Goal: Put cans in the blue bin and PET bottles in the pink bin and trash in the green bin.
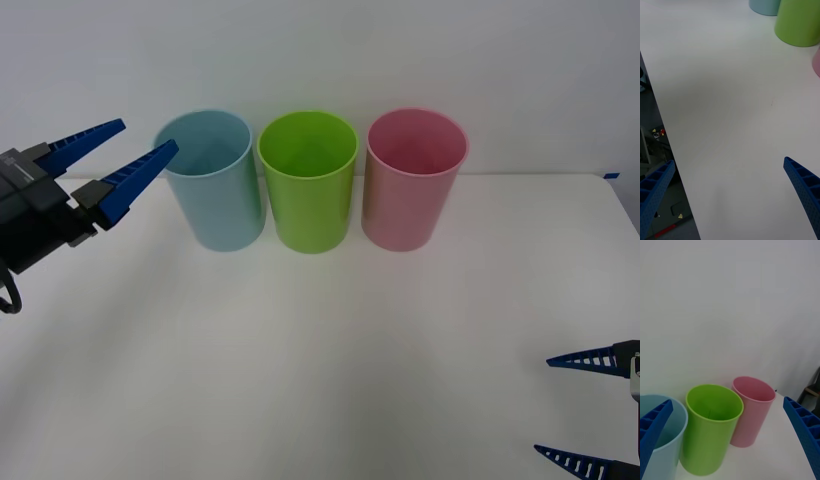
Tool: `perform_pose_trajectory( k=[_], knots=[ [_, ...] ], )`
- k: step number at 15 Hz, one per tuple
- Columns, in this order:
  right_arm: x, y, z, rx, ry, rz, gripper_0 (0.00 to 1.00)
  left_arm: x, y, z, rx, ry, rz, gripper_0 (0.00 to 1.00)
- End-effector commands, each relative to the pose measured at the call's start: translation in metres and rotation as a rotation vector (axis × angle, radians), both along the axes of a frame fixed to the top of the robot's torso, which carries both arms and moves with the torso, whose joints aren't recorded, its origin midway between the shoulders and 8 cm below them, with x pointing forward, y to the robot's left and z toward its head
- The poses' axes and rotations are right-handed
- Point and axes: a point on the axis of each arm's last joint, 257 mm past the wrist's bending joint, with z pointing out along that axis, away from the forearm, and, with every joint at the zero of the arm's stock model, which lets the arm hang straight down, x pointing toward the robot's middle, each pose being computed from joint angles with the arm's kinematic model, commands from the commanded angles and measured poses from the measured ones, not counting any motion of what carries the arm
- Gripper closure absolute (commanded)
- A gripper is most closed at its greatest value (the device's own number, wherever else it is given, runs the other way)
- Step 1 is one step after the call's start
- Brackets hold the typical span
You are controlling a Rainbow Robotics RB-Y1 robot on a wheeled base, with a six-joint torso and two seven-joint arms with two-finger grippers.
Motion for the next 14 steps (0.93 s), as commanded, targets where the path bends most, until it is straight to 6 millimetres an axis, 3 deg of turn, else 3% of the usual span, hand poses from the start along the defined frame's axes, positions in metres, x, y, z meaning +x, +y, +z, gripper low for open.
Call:
perform_pose_trajectory(
  k=[1, 4, 14],
  knots=[
    [0.0, 0.0, 0.0, 0.0, 0.0, 0.0, 0.0, -0.014, 0.002, -0.024, 0.002, 0.042, 0.008, 0.0],
    [0.0, 0.0, 0.0, 0.0, 0.0, 0.0, 0.0, -0.024, 0.004, -0.049, -0.005, 0.072, 0.031, 0.0],
    [0.0, 0.0, 0.0, 0.0, 0.0, 0.0, 0.0, -0.061, -0.013, -0.175, 0.057, 0.22, 0.051, 0.0]
  ],
)
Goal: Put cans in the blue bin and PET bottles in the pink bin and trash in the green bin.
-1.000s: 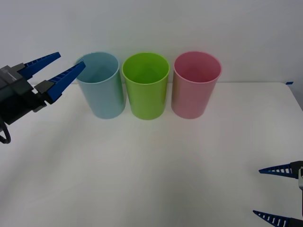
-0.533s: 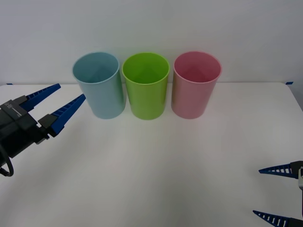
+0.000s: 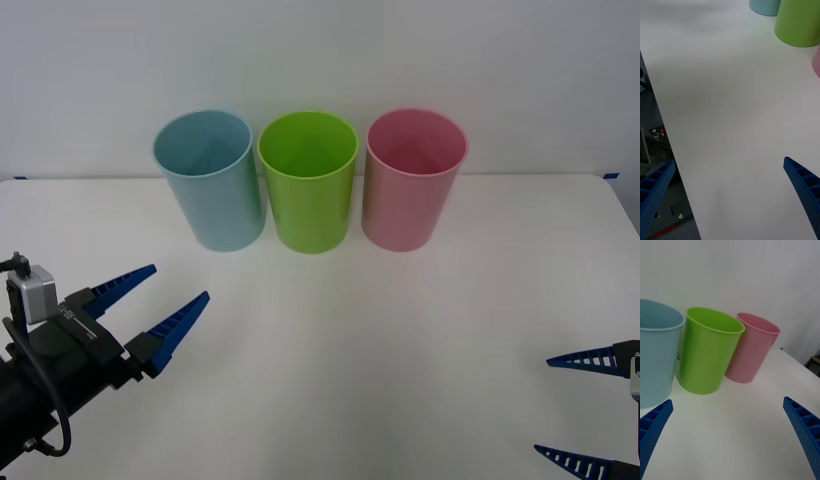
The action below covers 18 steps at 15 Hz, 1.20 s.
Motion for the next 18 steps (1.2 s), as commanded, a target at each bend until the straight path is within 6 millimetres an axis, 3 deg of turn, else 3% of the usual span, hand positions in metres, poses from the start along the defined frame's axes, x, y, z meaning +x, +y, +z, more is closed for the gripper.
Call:
perform_pose_trajectory(
  k=[1, 7, 13, 18],
  knots=[
    [0.0, 0.0, 0.0, 0.0, 0.0, 0.0, 0.0, -0.004, -0.006, -0.026, 0.007, 0.016, 0.005, 0.0],
    [0.0, 0.0, 0.0, 0.0, 0.0, 0.0, 0.0, -0.012, -0.027, -0.063, -0.06, 0.067, -0.02, 0.0],
    [0.0, 0.0, 0.0, 0.0, 0.0, 0.0, 0.0, -0.015, -0.03, -0.086, 0.036, 0.049, -0.026, 0.0],
    [0.0, 0.0, 0.0, 0.0, 0.0, 0.0, 0.0, -0.037, -0.039, -0.105, 0.085, 0.088, -0.09, 0.0]
  ],
)
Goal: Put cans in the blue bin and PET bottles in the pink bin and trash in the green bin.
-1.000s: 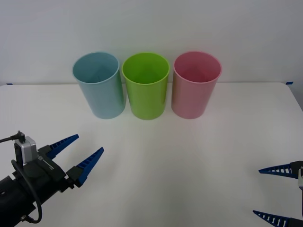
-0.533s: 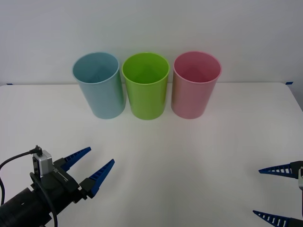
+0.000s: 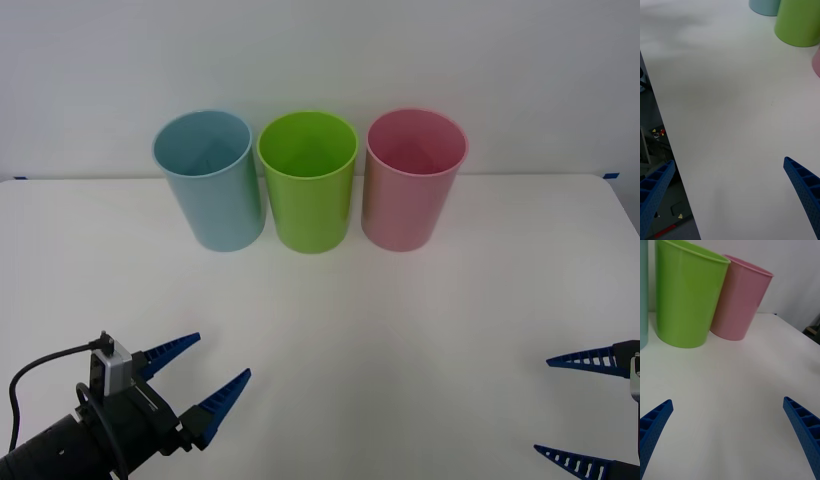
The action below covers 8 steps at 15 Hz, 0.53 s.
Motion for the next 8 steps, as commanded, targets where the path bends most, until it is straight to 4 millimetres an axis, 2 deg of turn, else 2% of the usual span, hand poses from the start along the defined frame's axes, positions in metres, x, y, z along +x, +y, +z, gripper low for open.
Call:
perform_pose_trajectory(
  k=[1, 8],
  knots=[
    [0.0, 0.0, 0.0, 0.0, 0.0, 0.0, 0.0, -0.0078, -0.0039, -0.0058, 0.01, 0.017, -0.025, 0.0],
    [0.0, 0.0, 0.0, 0.0, 0.0, 0.0, 0.0, -0.0069, 0.0044, -0.0143, 0.116, 0.002, -0.056, 0.0]
  ],
)
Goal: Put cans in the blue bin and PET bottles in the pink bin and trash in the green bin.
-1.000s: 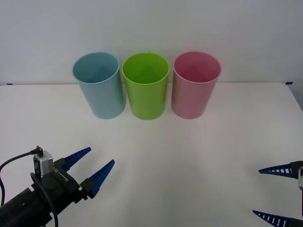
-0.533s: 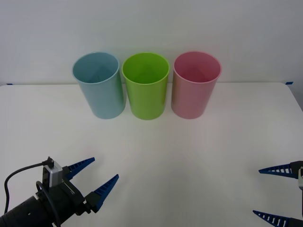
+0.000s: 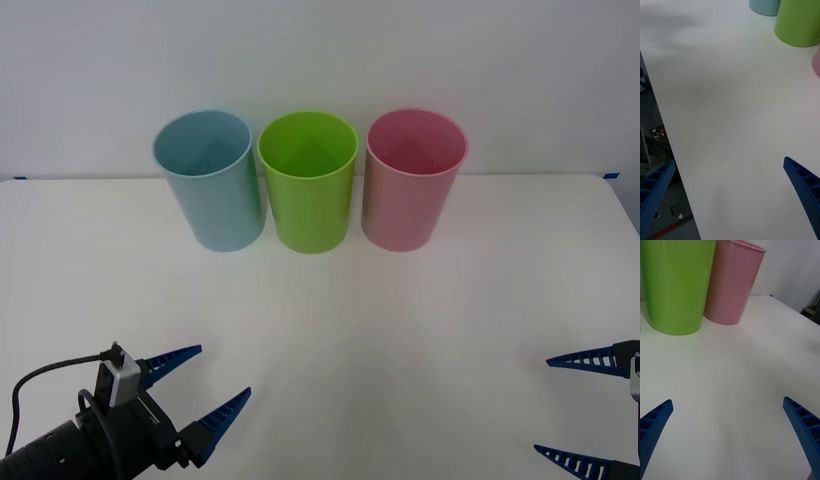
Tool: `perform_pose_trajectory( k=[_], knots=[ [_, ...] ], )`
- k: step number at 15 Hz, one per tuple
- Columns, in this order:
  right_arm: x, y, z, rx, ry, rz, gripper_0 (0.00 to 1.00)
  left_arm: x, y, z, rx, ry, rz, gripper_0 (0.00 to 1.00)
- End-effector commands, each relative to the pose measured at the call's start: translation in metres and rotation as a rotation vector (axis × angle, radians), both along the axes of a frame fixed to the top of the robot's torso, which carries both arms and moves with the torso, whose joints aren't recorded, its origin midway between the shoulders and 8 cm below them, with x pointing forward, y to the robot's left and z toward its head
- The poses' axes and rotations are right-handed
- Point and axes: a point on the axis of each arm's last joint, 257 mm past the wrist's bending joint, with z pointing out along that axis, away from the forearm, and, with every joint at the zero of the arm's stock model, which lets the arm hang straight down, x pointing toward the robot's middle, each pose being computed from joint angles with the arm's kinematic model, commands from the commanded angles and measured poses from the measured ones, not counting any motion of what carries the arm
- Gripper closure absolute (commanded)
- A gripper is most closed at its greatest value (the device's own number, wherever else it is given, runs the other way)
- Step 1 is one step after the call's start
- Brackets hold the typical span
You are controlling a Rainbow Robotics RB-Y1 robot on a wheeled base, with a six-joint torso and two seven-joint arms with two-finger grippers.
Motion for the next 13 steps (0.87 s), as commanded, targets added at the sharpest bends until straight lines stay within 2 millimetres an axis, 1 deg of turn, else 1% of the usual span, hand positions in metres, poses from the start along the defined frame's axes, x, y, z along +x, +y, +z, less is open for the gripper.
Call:
perform_pose_trajectory(
  k=[1, 5, 13],
  knots=[
    [0.0, 0.0, 0.0, 0.0, 0.0, 0.0, 0.0, 0.0015, 0.0014, 0.0001, 0.029, -0.005, -0.015, 0.0],
    [0.0, 0.0, 0.0, 0.0, 0.0, 0.0, 0.0, -0.0039, -0.0026, -0.0045, 0.05, 0.015, -0.044, 0.0],
    [0.0, 0.0, 0.0, 0.0, 0.0, 0.0, 0.0, -0.0028, -0.003, -0.0039, 0.054, 0.015, -0.051, 0.0]
  ],
)
